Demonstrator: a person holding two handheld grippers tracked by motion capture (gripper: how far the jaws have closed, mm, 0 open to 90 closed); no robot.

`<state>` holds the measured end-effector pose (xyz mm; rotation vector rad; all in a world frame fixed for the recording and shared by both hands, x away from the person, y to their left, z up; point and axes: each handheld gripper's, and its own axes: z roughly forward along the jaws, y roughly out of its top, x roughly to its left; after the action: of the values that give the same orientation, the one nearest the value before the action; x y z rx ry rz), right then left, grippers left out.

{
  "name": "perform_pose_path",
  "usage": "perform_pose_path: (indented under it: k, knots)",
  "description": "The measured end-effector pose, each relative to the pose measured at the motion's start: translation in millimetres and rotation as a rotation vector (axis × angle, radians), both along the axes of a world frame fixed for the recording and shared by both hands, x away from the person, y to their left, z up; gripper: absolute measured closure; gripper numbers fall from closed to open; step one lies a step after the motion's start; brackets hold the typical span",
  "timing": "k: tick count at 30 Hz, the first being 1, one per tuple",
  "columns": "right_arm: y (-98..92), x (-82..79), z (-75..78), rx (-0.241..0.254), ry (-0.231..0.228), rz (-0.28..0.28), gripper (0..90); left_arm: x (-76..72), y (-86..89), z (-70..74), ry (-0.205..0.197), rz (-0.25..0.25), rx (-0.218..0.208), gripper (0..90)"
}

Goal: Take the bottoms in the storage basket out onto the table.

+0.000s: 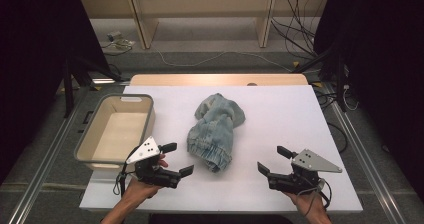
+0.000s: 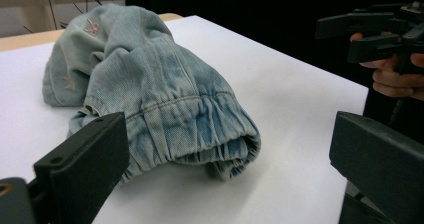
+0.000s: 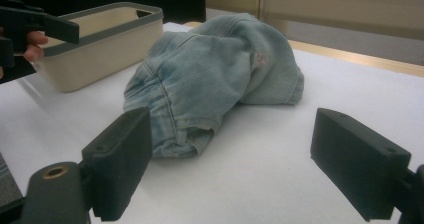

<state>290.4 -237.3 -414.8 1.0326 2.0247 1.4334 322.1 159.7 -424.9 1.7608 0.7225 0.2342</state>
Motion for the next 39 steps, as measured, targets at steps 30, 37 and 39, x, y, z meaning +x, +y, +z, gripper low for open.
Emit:
perform_pose_path:
  k: [30, 37, 39]
  knots:
    - [-0.4, -0.4, -1.7, -0.002, 0.000, -0.004, 17.8, -9.1, 10.2, -2.5, -0.008, 0.046, 0.042, 0.0]
    - [-0.2, -0.4, -1.6, -0.002, -0.002, -0.005, 17.8, -8.3, 10.5, -2.4, -0.007, 0.051, 0.034, 0.0]
    - [-0.4, -0.3, -1.5, 0.000, -0.001, -0.005, 17.8, -8.4, 10.5, -2.4, -0.009, 0.049, 0.035, 0.0]
